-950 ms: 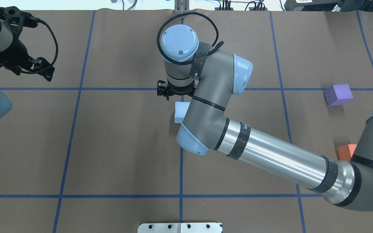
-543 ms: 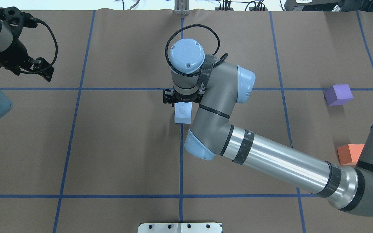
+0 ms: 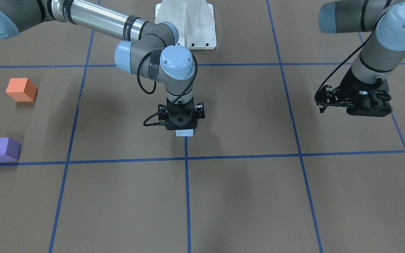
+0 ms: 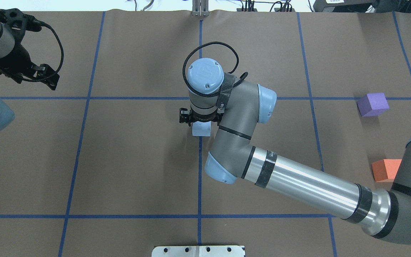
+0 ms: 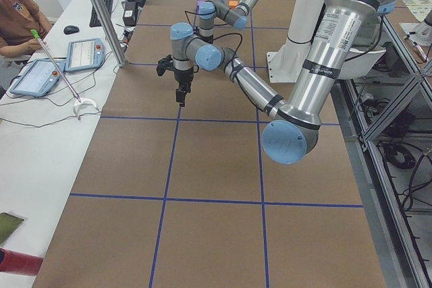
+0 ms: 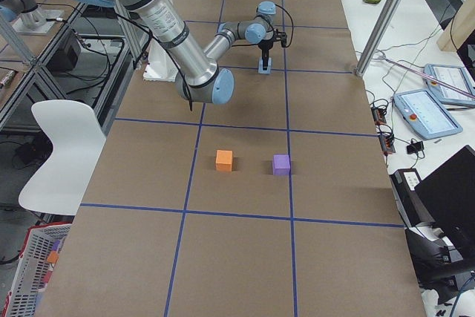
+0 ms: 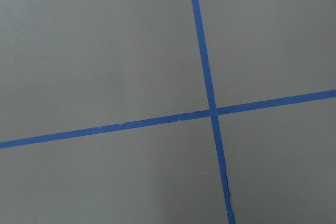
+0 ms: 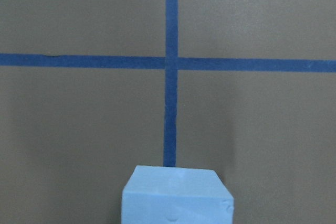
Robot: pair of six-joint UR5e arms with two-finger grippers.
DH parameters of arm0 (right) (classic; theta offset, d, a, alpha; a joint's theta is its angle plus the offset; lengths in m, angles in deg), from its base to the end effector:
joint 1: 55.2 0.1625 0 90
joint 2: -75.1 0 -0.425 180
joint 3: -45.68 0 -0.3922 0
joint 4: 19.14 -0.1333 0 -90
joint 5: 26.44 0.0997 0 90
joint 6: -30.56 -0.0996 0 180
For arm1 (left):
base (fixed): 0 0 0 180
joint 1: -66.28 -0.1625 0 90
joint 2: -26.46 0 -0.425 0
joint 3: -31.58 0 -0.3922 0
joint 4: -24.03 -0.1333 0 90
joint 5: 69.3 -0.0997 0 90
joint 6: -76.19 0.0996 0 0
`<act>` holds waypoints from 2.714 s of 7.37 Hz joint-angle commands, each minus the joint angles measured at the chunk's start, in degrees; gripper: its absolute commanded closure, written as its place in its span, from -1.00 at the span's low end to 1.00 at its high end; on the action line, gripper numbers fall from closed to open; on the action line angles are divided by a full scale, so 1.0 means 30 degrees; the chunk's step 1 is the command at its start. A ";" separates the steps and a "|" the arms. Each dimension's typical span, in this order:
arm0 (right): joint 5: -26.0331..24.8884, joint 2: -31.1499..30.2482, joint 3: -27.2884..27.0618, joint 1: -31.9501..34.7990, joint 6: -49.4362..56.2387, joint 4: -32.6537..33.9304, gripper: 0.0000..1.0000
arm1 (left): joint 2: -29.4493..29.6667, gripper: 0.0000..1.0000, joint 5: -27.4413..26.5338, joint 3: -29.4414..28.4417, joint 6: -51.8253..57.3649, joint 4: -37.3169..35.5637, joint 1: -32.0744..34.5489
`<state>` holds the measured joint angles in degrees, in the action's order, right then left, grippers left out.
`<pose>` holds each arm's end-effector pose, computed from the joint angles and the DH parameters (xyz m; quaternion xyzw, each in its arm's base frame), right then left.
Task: Place blue block between orange and purple blocks
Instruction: 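Lower the right gripper onto the light blue cube and grasp it, then carry the light blue cube with the right gripper toward the purple cube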
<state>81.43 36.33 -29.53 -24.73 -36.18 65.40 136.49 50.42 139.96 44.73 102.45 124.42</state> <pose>-0.6240 -0.4863 0.1996 0.0302 -0.3806 0.0026 0.9242 0.2353 -0.5377 0.3503 0.0599 0.3300 0.0628 0.9400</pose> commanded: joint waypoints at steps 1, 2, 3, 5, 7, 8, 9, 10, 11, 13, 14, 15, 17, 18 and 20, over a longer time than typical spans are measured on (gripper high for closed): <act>-0.0011 0.0059 0.0518 -0.0051 -0.0018 -0.0438 -0.93 | -0.0027 -1.00 -0.0004 -0.0059 0.0000 0.0023 -0.0014; -0.0214 0.0118 0.0549 -0.0051 -0.0424 -0.0467 -0.37 | -0.0027 -1.00 -0.0004 -0.0059 0.0000 0.0023 -0.0014; -0.0274 0.0177 0.0549 -0.0051 -0.0689 -0.0468 0.70 | -0.0027 -1.00 -0.0004 -0.0059 0.0000 0.0023 -0.0014; -0.0042 0.0148 -0.0061 0.0007 -0.0721 -0.0323 1.00 | 0.0002 -1.00 0.0025 -0.0001 0.0000 0.0023 0.0015; 0.0077 -0.0464 -0.4375 0.0678 -0.0750 0.3780 1.00 | -0.0027 -1.00 0.0025 0.0057 0.0000 -0.0006 0.0015; 0.0135 -0.1947 -0.7824 0.1407 -0.0663 0.5405 1.00 | -0.0056 -1.00 0.0083 0.0116 0.0000 -0.0007 0.0015; 0.0396 -0.5007 -1.1803 0.2922 -0.0343 0.5595 1.00 | -0.0115 -1.00 0.0113 0.0203 0.0000 -0.0007 0.0044; 0.1965 -0.7010 -1.3380 0.4707 0.1603 0.5597 1.00 | -0.0144 -1.00 0.0113 0.0204 0.0667 -0.0036 0.0335; 0.3402 -0.8538 -1.3860 0.6784 0.4088 0.5597 1.00 | -0.0551 -1.00 0.0432 0.0233 0.1370 -0.0007 0.0715; 0.4438 -1.2783 -1.4801 0.9600 0.9911 0.5392 1.00 | -0.1486 -1.00 0.0698 0.0117 0.4145 0.0052 0.2233; 0.5312 -1.4541 -1.4657 1.0806 1.2379 0.5276 1.00 | -0.2304 -1.00 0.1279 0.0000 0.6191 0.0197 0.3112; 0.5437 -1.5893 -1.3902 1.1253 1.2897 0.3418 1.00 | -0.2545 -1.00 0.1575 -0.0030 0.7139 0.0199 0.3788; 0.5496 -1.7544 -1.1272 1.1229 1.2465 -0.1851 1.00 | -0.2723 -1.00 0.1578 -0.0030 0.7149 0.0199 0.3824; 0.5497 -1.7547 -1.0213 1.1200 1.2405 -0.2483 1.00 | -0.2723 -1.00 0.1578 -0.0030 0.7149 0.0228 0.3824; 0.5992 -1.7547 -0.9416 1.1170 1.2404 -0.2518 1.00 | -0.2723 -1.00 0.1548 -0.0088 0.7149 0.0228 0.3766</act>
<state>98.56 -16.18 -59.74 8.85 1.07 58.59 128.35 55.10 139.78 66.15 103.12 135.80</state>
